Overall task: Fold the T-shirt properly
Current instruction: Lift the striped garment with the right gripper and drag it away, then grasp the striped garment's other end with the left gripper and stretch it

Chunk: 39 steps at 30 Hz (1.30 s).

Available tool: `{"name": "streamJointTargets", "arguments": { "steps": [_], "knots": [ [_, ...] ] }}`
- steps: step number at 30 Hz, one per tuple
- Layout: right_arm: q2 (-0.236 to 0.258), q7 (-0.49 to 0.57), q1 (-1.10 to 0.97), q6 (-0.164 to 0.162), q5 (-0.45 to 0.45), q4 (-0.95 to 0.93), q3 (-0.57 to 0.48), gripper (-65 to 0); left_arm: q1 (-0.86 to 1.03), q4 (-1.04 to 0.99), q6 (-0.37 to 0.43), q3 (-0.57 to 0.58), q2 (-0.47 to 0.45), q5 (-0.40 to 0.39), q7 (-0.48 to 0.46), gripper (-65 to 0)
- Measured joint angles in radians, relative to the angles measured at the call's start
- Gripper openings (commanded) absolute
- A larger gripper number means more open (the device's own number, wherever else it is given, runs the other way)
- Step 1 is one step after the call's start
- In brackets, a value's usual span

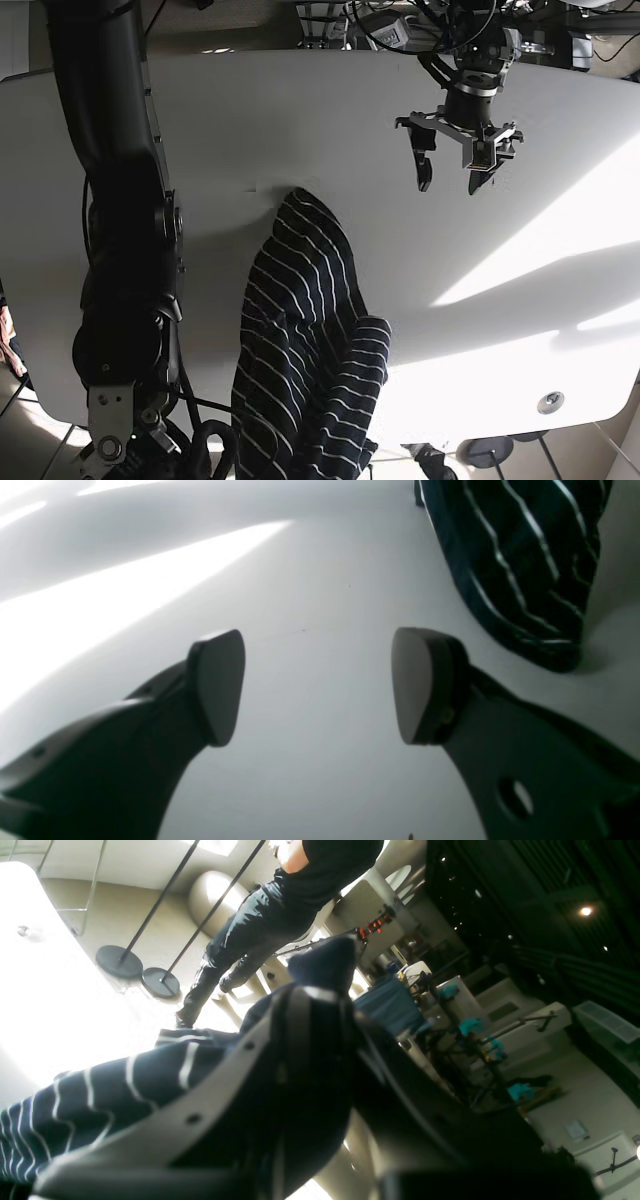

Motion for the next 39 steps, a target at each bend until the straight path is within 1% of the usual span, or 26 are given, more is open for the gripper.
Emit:
{"name": "streamJointTargets", "arguments": {
  "steps": [3, 5, 9, 13, 16, 17, 19, 20, 24, 26, 28, 30, 32, 35, 39],
  "knots": [
    [-0.001, -0.001, 0.09, 0.0, 0.001, -0.086, 0.045, -62.9, -0.027, 0.007, 0.0, -0.002, 0.0, 0.0, 0.0, -21.1],
    [-0.001, 0.007, 0.111, -0.003, -0.006, -0.116, 0.063, -62.9, -0.05, 0.01, 0.0, -0.002, 0.0, 0.0, 0.0, -21.1],
    [-0.01, -0.02, 0.087, 0.001, -0.01, -0.15, 0.058, -62.9, -0.09, 0.011, 0.0, -0.002, 0.002, 0.0, 0.0, -21.0],
    [-0.012, -0.007, 0.1, 0.0, -0.01, -0.148, 0.06, -62.9, -0.143, 0.004, 0.0, 0.0, 0.003, 0.0, 0.0, -20.8],
    [-0.013, -0.01, 0.097, 0.0, -0.01, -0.148, 0.06, -62.9, -0.208, -0.04, 0.0, 0.0, 0.005, 0.0, 0.003, -20.8],
    [-0.013, -0.009, 0.094, 0.0, -0.01, -0.148, 0.06, -62.9, -0.229, -0.056, 0.0, 0.0, 0.004, 0.0, 0.014, -20.8],
    [-0.013, -0.008, 0.095, 0.0, -0.009, -0.148, 0.06, -62.9, -0.279, -0.1, 0.008, 0.023, -0.001, 0.001, 0.092, -20.8],
    [-0.013, -0.008, 0.097, 0.0, -0.01, -0.148, 0.06, -62.9, -0.302, -0.123, 0.007, 0.037, -0.002, 0.001, 0.113, -20.8],
    [-0.012, -0.008, 0.096, 0.0, -0.01, -0.148, 0.06, -62.9, -0.423, -0.273, 0.003, 0.128, 0.0, 0.0, 0.109, -20.8],
    [-0.013, 0.002, 0.088, 0.0, -0.009, -0.148, 0.06, -62.9, -0.476, -0.352, 0.0, 0.151, 0.002, 0.0, 0.109, -21.0],
    [-0.013, 0.0, 0.079, 0.0, -0.01, -0.148, 0.06, -62.9, -0.529, -0.437, 0.0, 0.158, 0.005, 0.0, 0.11, -21.1],
    [-0.013, 0.0, 0.074, 0.0, -0.01, -0.148, 0.06, -62.9, -0.618, -0.566, 0.005, 0.158, 0.006, 0.0, 0.11, -21.2],
    [-0.013, 0.003, 0.065, 0.0, -0.01, -0.148, 0.06, -62.9, -0.705, -0.697, 0.006, 0.156, 0.026, 0.0, 0.046, -21.1],
    [-0.013, -0.001, 0.05, 0.0, -0.011, -0.148, 0.06, -62.9, -0.782, -0.832, 0.003, 0.157, 0.036, 0.0, 0.033, -21.1],
    [-0.013, 0.001, 0.053, 0.0, -0.01, -0.148, 0.06, -62.9, -0.817, -0.924, 0.006, 0.157, 0.032, 0.0, 0.03, -21.0]
  ]
}}
